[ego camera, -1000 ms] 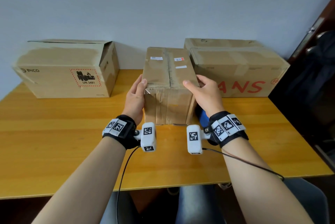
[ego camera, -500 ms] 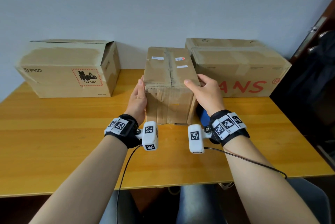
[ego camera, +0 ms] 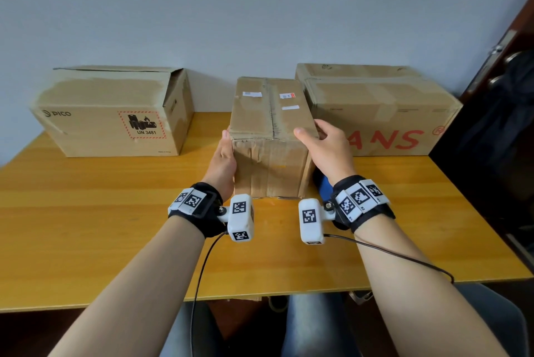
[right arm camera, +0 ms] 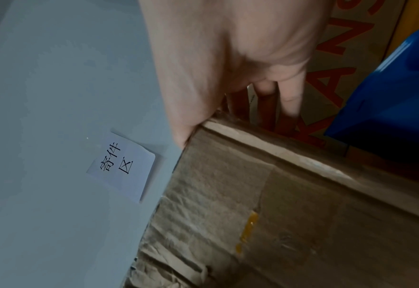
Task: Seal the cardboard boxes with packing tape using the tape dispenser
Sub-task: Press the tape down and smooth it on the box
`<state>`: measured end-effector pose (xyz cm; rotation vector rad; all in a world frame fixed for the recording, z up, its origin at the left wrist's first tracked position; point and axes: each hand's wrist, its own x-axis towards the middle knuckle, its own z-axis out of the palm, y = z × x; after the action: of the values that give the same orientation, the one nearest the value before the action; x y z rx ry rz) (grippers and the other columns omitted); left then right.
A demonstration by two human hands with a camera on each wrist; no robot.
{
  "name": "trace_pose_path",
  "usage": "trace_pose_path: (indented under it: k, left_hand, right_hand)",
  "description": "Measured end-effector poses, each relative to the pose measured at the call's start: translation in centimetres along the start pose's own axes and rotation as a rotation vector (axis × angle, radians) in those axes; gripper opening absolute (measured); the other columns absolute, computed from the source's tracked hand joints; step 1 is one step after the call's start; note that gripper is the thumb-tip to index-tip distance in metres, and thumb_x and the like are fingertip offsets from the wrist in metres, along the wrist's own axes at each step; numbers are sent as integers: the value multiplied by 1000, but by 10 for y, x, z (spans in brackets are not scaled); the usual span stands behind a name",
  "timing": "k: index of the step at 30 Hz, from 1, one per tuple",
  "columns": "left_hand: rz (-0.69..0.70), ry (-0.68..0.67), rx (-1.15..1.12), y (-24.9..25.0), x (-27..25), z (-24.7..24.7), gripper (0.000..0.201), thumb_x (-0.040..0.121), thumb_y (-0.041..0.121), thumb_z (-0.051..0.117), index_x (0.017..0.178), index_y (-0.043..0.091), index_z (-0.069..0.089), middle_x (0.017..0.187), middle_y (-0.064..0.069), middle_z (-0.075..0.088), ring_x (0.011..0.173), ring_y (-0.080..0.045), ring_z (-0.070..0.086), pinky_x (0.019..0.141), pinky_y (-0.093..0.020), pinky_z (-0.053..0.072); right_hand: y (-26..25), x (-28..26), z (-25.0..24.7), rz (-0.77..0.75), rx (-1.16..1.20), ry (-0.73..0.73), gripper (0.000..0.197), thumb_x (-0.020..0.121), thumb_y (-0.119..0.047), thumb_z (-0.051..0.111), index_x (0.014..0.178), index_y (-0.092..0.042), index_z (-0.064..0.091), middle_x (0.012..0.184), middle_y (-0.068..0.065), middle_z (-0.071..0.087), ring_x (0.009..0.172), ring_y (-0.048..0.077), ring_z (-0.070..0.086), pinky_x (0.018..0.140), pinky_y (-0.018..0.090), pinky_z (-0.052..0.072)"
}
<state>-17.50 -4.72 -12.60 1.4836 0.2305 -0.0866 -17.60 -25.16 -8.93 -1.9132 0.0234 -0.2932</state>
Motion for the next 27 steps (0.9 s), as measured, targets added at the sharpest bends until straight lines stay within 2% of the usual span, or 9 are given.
trace_pose_path:
  k: [1,3,5,6,10,13,18,22,27]
  left_hand:
    - [-14,2,8,0,0,-2,46,105,55,15,126,41,53,111,18,62,105,-6,55,70,-25,50]
    - [-53,-3,51,2,-3,-6,38,107,49,18,111,47,56,104,19,58,109,-12,50,86,-37,48]
    - [-123,43,72,10,-1,-14,34,104,48,31,128,45,56,119,10,58,119,-20,48,106,-53,35]
    - [-140,91,73,16,-1,-16,39,102,50,38,136,39,54,123,5,58,119,-22,50,107,-56,33]
    - [-55,118,115,41,-5,-8,52,93,62,51,124,21,61,110,4,68,101,-17,61,85,-41,46]
    - [44,78,236,41,-12,5,56,81,54,75,122,20,59,108,5,71,93,-9,67,67,-24,51]
    - [161,99,271,44,-2,-2,74,64,44,92,125,16,60,109,3,73,96,-14,71,85,-39,61]
    - [227,121,312,46,-3,1,80,53,49,93,121,19,63,105,6,74,95,-11,72,85,-37,60]
    - [255,145,288,40,-6,0,75,63,41,92,128,20,60,107,8,73,95,-10,71,84,-37,61]
  right_hand:
    - [0,0,0,1,0,1,24,88,-39,67,111,-32,72,92,-22,74,85,-5,67,82,27,58]
    - [0,-1,0,0,2,2,24,88,-40,67,111,-32,72,92,-22,74,85,-5,68,82,28,58]
    - [0,-1,-1,0,11,-12,23,88,-40,67,109,-32,72,93,-20,75,87,-3,68,83,30,58]
    - [1,-1,-1,9,18,-24,22,88,-40,68,107,-31,73,93,-20,75,88,0,69,83,30,58]
    - [0,4,-2,61,-6,-15,40,78,-51,71,113,-31,71,98,-15,75,96,9,70,87,37,57]
    - [-9,6,-4,75,-155,-35,59,78,-55,68,131,-29,60,106,-17,68,100,11,65,90,44,57]
    - [-32,4,-7,242,-174,-181,86,73,-71,70,142,-27,45,122,-10,56,112,20,58,78,48,61]
    - [-39,5,1,247,-315,-201,107,63,-77,72,147,-22,35,134,-5,54,122,25,55,87,50,57]
    - [-26,5,0,194,-204,-155,80,76,-60,74,143,-28,44,116,-14,59,114,17,59,96,47,52]
